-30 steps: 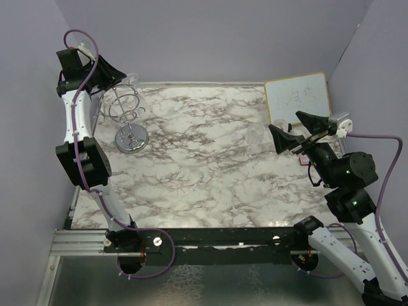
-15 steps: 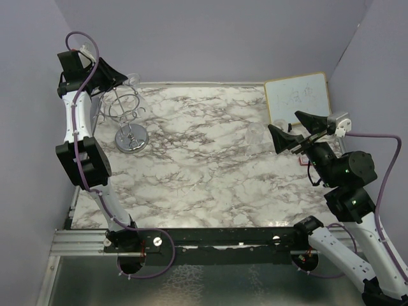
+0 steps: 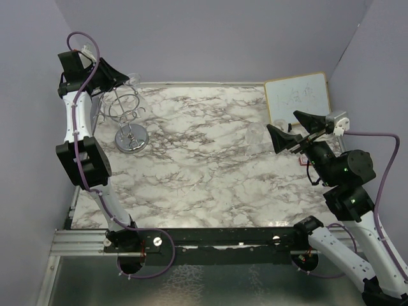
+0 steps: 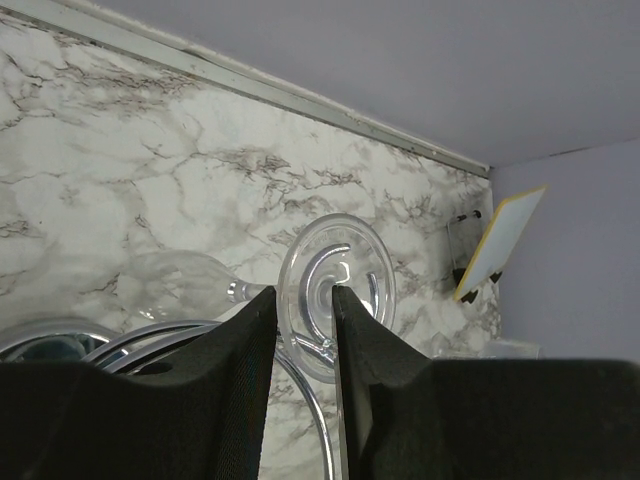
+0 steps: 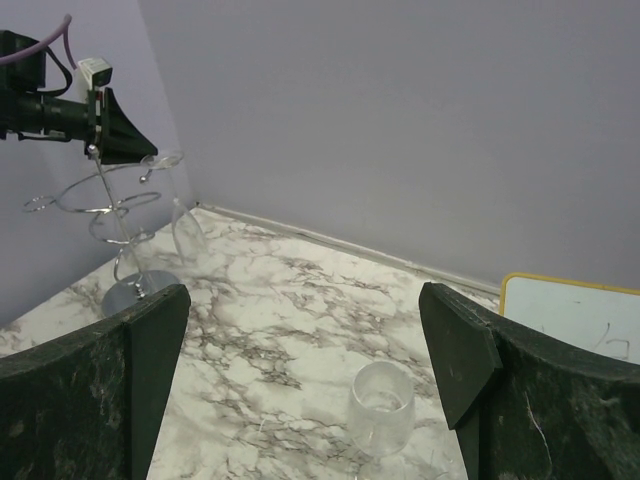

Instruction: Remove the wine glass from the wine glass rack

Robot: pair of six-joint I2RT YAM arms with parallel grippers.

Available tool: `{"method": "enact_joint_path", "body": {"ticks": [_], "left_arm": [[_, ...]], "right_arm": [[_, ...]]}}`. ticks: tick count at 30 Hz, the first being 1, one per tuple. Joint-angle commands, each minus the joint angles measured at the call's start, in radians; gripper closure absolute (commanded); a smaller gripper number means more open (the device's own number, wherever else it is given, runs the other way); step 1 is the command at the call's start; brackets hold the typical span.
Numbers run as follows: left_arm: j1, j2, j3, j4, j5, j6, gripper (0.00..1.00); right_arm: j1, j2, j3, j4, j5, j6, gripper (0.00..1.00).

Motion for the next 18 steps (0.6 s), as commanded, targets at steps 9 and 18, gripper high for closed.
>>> {"method": "enact_joint_path", "body": {"ticks": [9,18], "left_arm": [[-0.02,0.013,-0.005,0.018,0.039,0.009,0.69],[-0.019,0.0,-0.008,0.0,-0.007,0.019,0.66]], "right_arm": [[0.005,0.001,0.015,0.02,-0.019,0.007,0.0],[0.005,0.001,0.021,0.019,-0.022,0.009,0.0]]}}
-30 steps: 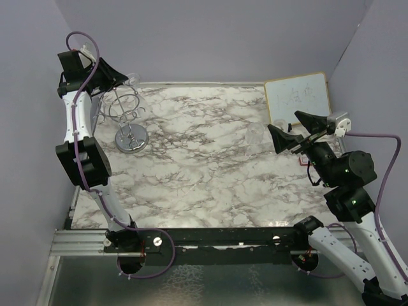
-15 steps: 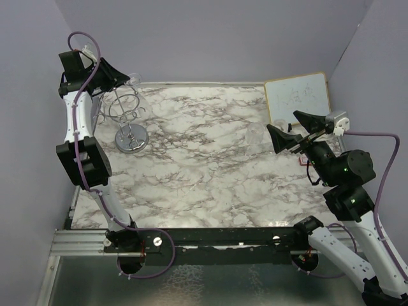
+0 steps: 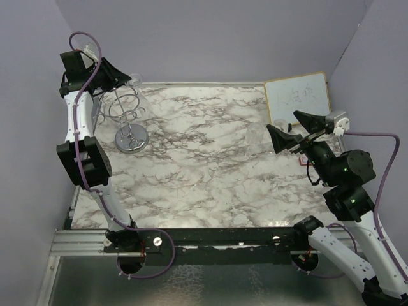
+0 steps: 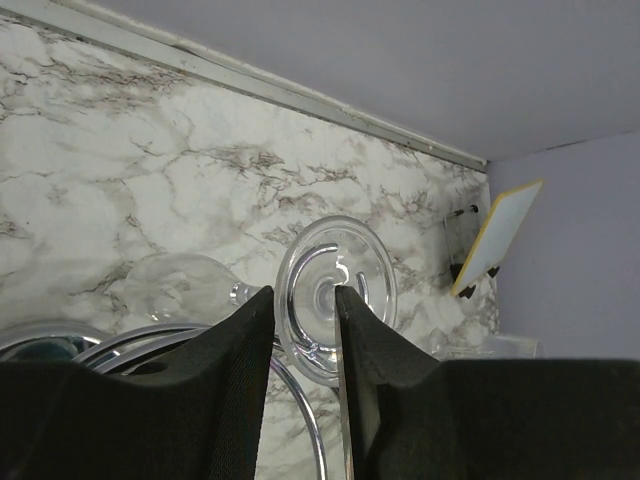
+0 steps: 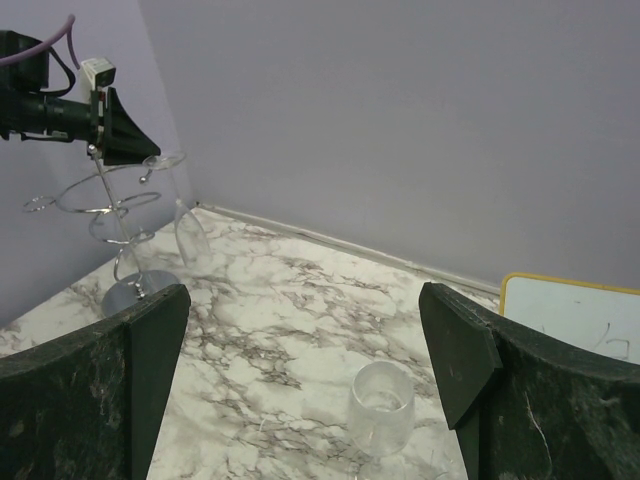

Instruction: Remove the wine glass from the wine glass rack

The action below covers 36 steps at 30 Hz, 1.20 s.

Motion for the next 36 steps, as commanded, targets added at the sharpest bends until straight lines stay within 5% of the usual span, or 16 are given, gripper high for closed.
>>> {"method": "enact_joint_path", "body": {"ticks": [1,18,36], "left_arm": [[-0.006,-0.004,-0.003,-0.007,-0.028,0.028,0.66],[-0.004,0.016,0.039,-0.017,-0.052,0.036,0.48],[-0.008,0.037,0.046,-0.016,0.031,0.06,0.54]], "right_arm": [[0.005,0.002,0.021,0.019,-0.022,0.009,0.0],[0.005,0.009,0.019,0.023,-0.026,0.009,0.0],[0.005,0.011,0.02,0.023,-0.028,0.012,0.0]]}}
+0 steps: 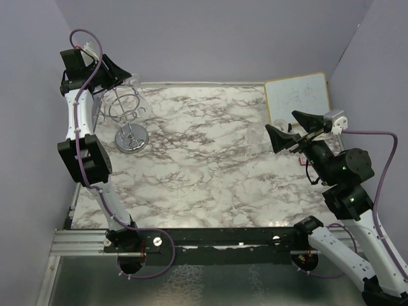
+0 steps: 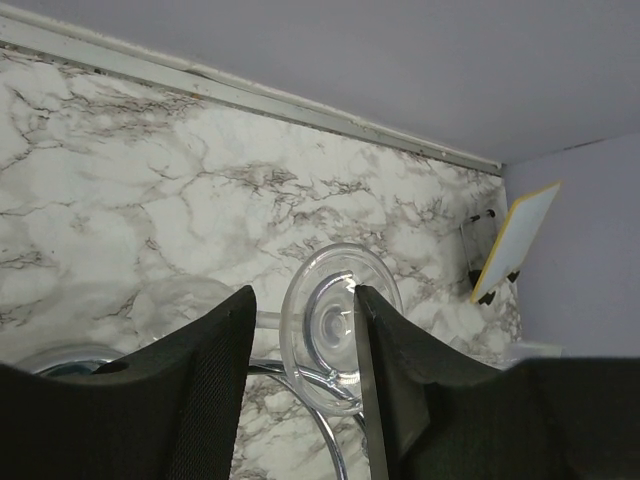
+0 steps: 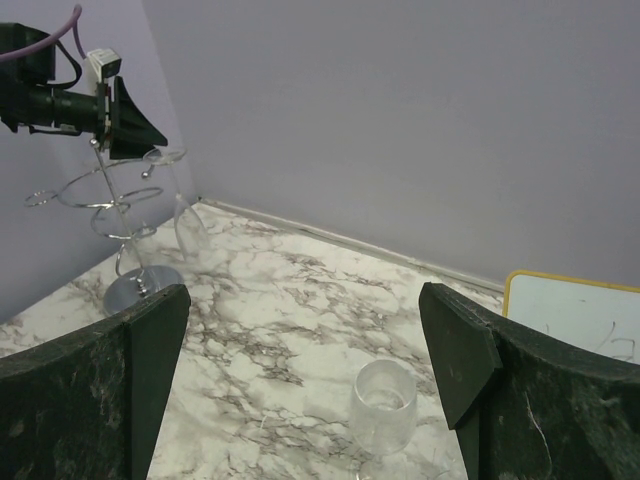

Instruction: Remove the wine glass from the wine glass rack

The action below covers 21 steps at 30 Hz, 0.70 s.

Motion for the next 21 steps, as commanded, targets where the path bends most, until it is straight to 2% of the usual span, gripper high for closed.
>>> {"method": "enact_joint_path", "body": {"ticks": [1,11,21], "left_arm": [[-0.009,-0.011,-0.009,-0.027,0.044,0.023,0.55],[-0.009,-0.032,-0.026,-0.026,0.043,0.03,0.61],[-0.008,-0.036,-0.024,-0.027,0.03,0.026,0.77]], "right_arm": [[0.005,-0.001,0.019,0.023,-0.02,0.011,0.0],[0.005,-0.003,0.016,0.024,-0.02,0.016,0.0],[0.005,-0.004,0.017,0.023,-0.014,0.013,0.0]]}}
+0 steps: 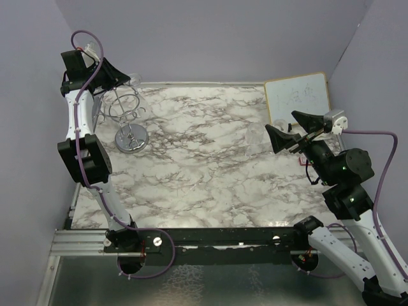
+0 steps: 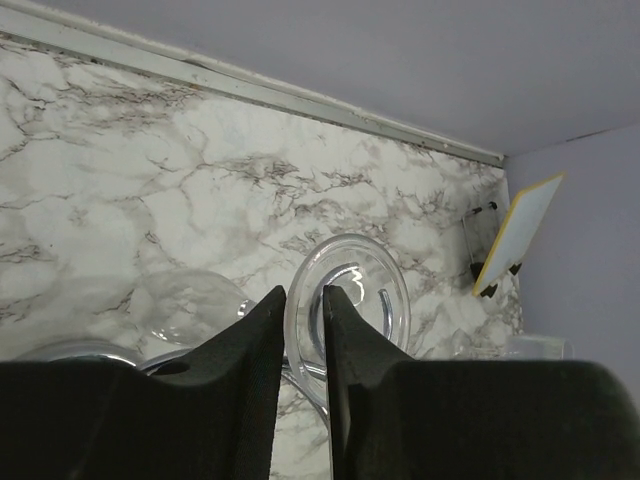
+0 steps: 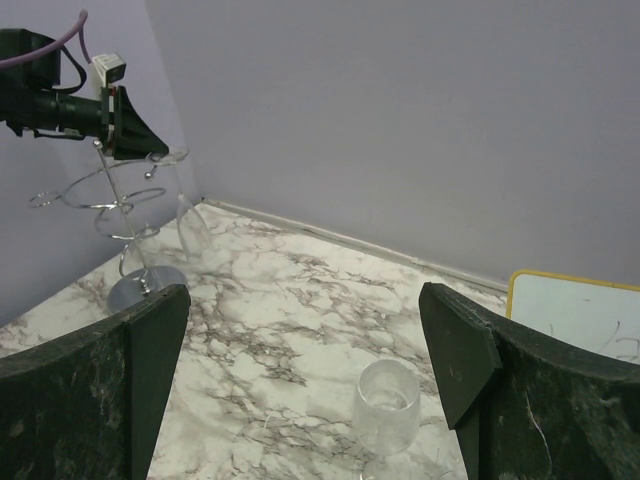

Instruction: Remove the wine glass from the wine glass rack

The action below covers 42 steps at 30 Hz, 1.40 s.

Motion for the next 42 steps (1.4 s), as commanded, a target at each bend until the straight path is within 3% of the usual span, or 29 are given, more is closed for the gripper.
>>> {"method": "enact_joint_path", "body": {"ticks": [1,18,34,42], "left_arm": [[-0.007,-0.036,-0.007,-0.023,0.014,0.007,0.79],[0.012,-0.055,-0.029,0.069,0.076,-0.101,1.0],[0.028,-0.111,-0.126,0.289,0.108,-0.349,1.0],[0.029,-0.109,-0.082,0.262,0.07,-0.384,1.0]], "right_arm": [[0.005,-0.003,0.016,0.023,-0.011,0.006,0.0],[0.005,-0.004,0.018,0.025,-0.013,0.01,0.0],[0.005,-0.003,0.023,0.024,-0.017,0.016,0.0],[0.005,-0.005,0.027,0.022,-0.014,0.013,0.0]]}}
